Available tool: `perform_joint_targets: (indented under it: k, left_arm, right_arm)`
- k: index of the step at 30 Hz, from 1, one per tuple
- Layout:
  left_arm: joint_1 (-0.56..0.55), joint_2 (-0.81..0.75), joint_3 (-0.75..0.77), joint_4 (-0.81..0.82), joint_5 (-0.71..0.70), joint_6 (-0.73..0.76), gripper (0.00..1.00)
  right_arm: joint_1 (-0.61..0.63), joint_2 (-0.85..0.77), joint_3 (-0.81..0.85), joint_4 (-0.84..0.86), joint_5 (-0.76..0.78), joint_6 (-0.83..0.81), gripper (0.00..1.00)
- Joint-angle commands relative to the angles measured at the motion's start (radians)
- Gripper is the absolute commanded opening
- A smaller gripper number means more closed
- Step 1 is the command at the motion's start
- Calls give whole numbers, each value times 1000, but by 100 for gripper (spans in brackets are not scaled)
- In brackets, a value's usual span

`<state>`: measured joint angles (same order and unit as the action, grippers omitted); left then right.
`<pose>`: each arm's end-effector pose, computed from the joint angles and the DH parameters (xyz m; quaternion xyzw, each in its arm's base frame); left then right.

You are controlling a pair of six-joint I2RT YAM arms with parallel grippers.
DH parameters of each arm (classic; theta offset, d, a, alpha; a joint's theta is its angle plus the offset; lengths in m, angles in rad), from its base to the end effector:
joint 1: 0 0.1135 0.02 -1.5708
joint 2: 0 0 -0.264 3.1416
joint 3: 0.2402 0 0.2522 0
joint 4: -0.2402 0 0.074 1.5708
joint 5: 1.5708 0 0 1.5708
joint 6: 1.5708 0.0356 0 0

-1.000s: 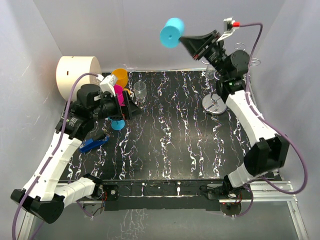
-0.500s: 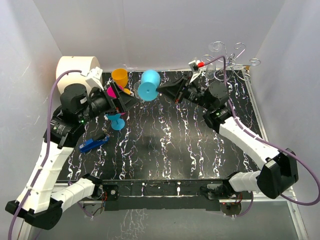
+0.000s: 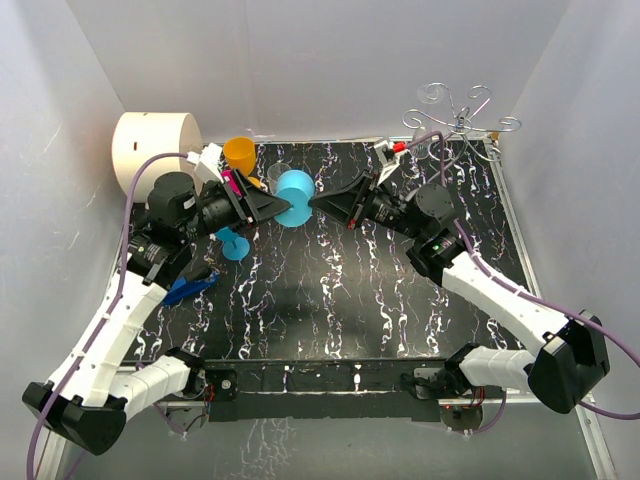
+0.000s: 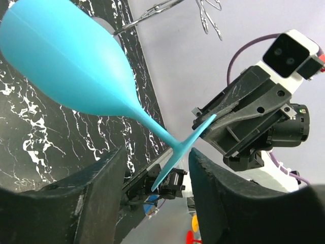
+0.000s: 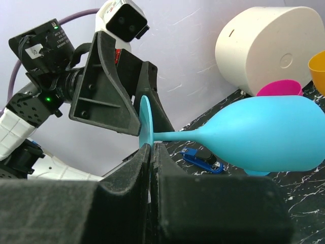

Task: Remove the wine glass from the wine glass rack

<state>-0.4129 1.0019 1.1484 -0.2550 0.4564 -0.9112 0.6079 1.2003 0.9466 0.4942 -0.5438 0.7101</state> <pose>0.1922 -0.1013 0.4196 -0.0324 0.7400 -0.5327 0.4095 0.2177 0.1739 0.3811 -0.1807 0.6045 0.5951 0.4977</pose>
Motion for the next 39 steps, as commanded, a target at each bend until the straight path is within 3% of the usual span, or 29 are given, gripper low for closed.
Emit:
perform_joint_targets:
  k: [1,13,15,17,21,24,28,31,34,36,39]
  left_arm:
    - [6,-24,-16,93,77,-30,47]
    - [6,0,-47,225,228,51,1]
    - [6,11,-34,208,250,125,0]
    - [6,20,-7,159,270,240,0]
    - [5,18,39,10,314,575,0]
    - [5,-38,10,-74,322,860,0]
    - [-22,-136,-56,-164,280,1223,0]
    - [-45,-157,-83,-204,295,1368,0]
    - [-46,-188,-134,-126,376,1353,0]
    - [-47,-196,-159,-65,406,1309,0]
    - [-47,-201,-177,-11,414,1262,0]
  right_arm:
    - [6,-26,-5,70,37,59,0]
    - [7,-8,52,-89,41,182,0]
    - [6,-5,66,-156,44,171,3]
    - [5,-7,83,-248,49,133,25]
    - [-11,-16,148,-490,66,-95,61]
    - [-16,-33,182,-657,162,-231,96]
    - [-25,-57,200,-730,171,-310,98]
    - [-26,-57,208,-689,26,-352,98]
    - [-26,-46,167,-519,-318,-375,98]
    - [-18,-53,95,-362,-387,-356,98]
    - [16,-68,31,-242,-372,-414,95]
